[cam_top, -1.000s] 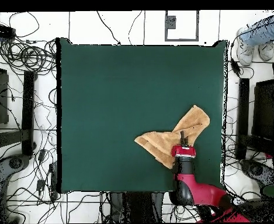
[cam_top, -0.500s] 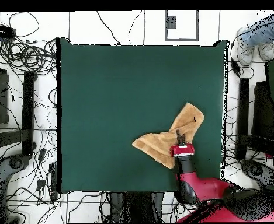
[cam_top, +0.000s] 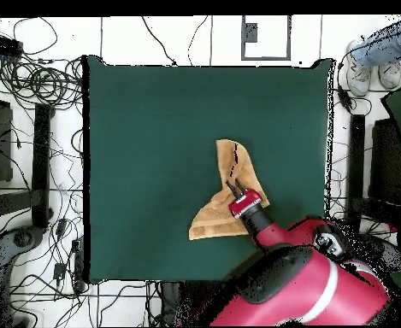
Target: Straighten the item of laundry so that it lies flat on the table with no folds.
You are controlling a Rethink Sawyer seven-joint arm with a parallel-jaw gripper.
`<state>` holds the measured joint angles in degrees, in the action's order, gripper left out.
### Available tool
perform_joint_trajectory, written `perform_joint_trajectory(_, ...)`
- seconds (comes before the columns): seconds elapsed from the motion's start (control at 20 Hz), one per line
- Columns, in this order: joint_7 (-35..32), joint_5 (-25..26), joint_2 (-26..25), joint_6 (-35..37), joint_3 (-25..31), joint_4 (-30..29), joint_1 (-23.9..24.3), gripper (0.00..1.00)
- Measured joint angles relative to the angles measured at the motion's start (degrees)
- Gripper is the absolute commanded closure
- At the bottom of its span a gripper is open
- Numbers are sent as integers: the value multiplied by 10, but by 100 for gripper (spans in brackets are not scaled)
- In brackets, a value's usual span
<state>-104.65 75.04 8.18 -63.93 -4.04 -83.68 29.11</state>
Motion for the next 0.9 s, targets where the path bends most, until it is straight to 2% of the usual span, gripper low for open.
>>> perform_joint_trajectory(0.3, -25, 60, -14, -25, 2, 52, -11, 100)
perform_joint_trajectory(0.5, -72, 84, -27, -52, 2, 80, -11, 100)
perform_joint_trajectory(0.6, -130, 101, -36, -68, 2, 100, -11, 100)
perform_joint_trajectory(0.75, -265, 126, -47, -85, 2, 131, -12, 100)
perform_joint_trajectory(0.8, -289, 131, -48, -87, 2, 135, -13, 100)
perform_joint_trajectory(0.9, -429, 151, -49, -92, 0, 154, -19, 100)
